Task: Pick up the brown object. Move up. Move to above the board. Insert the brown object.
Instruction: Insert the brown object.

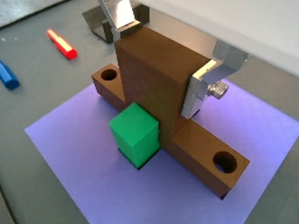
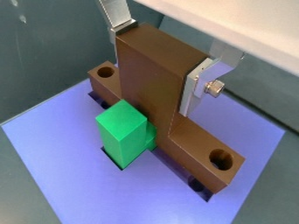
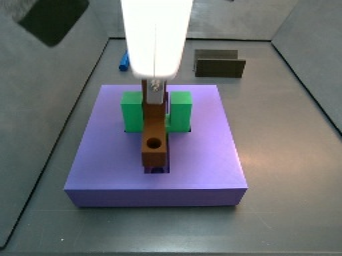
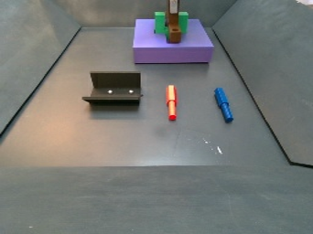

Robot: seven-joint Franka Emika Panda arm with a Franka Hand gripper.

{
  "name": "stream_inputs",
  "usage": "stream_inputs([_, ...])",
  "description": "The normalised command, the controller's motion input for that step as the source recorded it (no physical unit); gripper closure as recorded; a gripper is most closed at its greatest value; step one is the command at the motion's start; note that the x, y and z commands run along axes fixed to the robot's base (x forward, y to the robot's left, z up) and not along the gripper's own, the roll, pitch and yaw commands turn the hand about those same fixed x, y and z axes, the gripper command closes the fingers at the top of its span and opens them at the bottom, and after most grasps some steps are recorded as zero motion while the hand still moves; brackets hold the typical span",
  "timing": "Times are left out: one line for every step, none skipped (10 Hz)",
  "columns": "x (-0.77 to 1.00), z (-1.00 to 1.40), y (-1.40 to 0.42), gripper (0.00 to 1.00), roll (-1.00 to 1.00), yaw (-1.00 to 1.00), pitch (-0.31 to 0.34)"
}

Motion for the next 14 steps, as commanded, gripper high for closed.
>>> stream_inputs([0.08, -0.22, 0.00, 1.00, -0.11, 0.00, -0.010])
stream_inputs([0.17, -0.15, -0.02, 1.00, -0.09, 0.00, -0.014])
stream_inputs([0.23, -0.10, -0.04, 1.00, -0.03, -0.14, -0.013])
stream_inputs([0.19, -0.13, -0.04, 1.00, -0.01, -0.16, -0.020])
stream_inputs([0.23, -0.13, -0.08, 1.00, 0.00, -0.22, -0.031])
stream_inputs([0.09, -0.15, -0.08, 1.00, 0.00, -0.22, -0.024])
stream_inputs([0.02, -0.19, -0.01, 1.00, 0.04, -0.19, -0.003])
stream_inputs([0.00, -0.26, 0.00, 1.00, 0.14, -0.19, 0.000])
stream_inputs([0.00, -0.25, 0.00, 1.00, 0.16, -0.19, 0.000])
stream_inputs([0.00, -0.25, -0.03, 1.00, 0.16, -0.17, 0.000])
stream_inputs([0.00, -0.29, -0.05, 1.00, 0.18, -0.06, 0.000])
stream_inputs([0.00, -0.36, -0.08, 1.00, 0.23, -0.03, 0.000])
stream_inputs([0.00, -0.44, -0.11, 1.00, 0.25, -0.04, -0.023])
stream_inputs([-0.05, -0.49, -0.09, 1.00, 0.20, -0.04, -0.043])
